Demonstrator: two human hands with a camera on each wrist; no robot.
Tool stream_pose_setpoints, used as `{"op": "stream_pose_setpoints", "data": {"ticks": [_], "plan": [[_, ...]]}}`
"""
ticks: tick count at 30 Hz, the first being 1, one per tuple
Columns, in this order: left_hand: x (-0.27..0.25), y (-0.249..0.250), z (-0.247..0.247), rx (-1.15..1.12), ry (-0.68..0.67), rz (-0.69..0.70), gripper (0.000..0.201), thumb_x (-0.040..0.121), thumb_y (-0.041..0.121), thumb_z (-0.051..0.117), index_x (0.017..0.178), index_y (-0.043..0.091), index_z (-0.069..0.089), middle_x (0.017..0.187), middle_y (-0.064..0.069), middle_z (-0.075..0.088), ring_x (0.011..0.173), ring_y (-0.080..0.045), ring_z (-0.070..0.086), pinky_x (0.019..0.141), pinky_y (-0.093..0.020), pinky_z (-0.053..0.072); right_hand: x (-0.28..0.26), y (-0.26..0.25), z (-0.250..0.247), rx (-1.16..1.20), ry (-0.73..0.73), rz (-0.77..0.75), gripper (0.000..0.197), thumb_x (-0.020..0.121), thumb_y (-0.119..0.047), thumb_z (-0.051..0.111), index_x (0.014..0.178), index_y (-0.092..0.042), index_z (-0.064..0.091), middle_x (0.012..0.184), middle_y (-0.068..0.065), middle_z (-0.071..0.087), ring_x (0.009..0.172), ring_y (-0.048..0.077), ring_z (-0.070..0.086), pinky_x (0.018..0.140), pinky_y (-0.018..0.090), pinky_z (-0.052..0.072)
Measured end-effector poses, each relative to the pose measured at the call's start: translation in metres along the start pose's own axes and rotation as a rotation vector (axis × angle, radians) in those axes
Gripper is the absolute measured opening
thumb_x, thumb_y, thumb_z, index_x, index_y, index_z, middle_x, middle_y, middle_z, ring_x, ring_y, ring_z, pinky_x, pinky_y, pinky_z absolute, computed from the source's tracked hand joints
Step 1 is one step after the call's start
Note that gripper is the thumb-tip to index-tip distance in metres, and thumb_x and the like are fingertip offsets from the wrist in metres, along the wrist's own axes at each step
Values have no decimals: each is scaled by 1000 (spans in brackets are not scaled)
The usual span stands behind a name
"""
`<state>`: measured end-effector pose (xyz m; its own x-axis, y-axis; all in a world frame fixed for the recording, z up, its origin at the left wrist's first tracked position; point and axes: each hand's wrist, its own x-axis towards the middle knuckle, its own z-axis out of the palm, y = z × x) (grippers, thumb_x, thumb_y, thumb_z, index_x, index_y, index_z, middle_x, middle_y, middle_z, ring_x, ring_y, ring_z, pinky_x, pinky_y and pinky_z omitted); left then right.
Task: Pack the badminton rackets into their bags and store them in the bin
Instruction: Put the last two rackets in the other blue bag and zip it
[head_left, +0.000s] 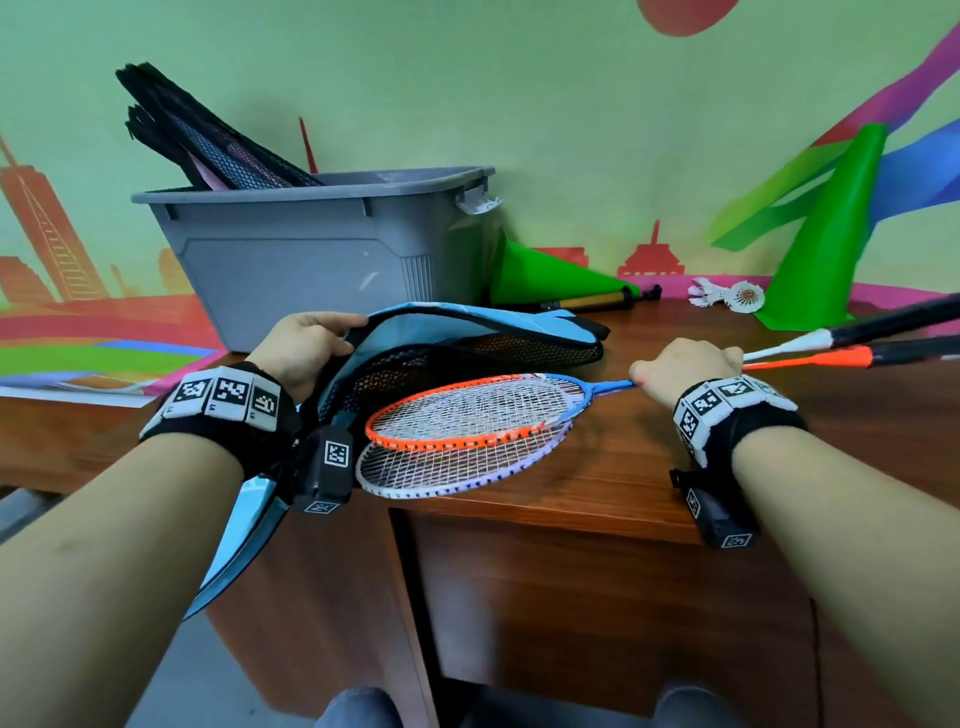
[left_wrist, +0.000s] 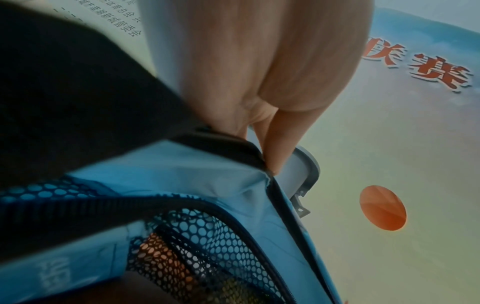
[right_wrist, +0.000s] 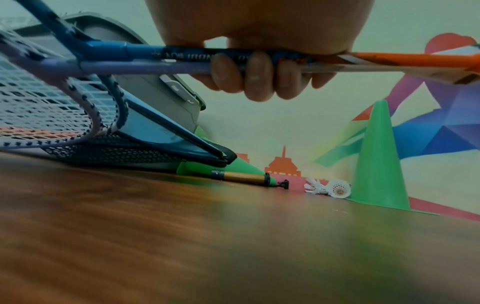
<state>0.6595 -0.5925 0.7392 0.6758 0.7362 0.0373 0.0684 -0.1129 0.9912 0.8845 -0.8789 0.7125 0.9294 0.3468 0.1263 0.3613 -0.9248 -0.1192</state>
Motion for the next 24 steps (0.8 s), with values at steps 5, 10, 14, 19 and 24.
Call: {"op": "stream_pose_setpoints", "data": {"ticks": [5,10,14,19,24], "plan": [[3,-7,2,98,11,-54,48,84,-20,37,114,8,62,109,-13,61,86,-28,62,67,-28,58,1,12,-2,4,26,-17,39,83,-41,43,58,-14,56,65,3,56,64,18,48,80,37,28],[7,-28,-1,243,23,-106,50,77,-24,40,116,0,61,104,-14,64,94,-31,61,82,-36,55,2,23,2,79,24,41,38,82,-39,43,58,-13,57,63,4,56,63,20,49,82,38,29],[9,-45,-4,386,11,-158,41,75,-18,47,105,2,66,98,-16,68,88,-31,64,78,-38,56,5,23,5,123,16,93,36,83,-40,44,65,-12,57,67,5,56,67,23,49,83,38,30],[17,-68,-17,369,-107,-244,35,69,-11,54,101,-5,66,105,-34,64,83,-35,60,81,-57,51,8,14,9,170,2,119,37,83,-43,45,65,-12,54,67,5,54,66,23,46,79,37,30],[15,-68,-20,194,-226,-284,45,76,-23,40,111,-6,63,99,-23,68,81,-32,67,64,-36,60,11,4,12,115,-6,56,36,81,-40,46,60,-12,54,64,5,56,63,22,47,78,37,29]]}}
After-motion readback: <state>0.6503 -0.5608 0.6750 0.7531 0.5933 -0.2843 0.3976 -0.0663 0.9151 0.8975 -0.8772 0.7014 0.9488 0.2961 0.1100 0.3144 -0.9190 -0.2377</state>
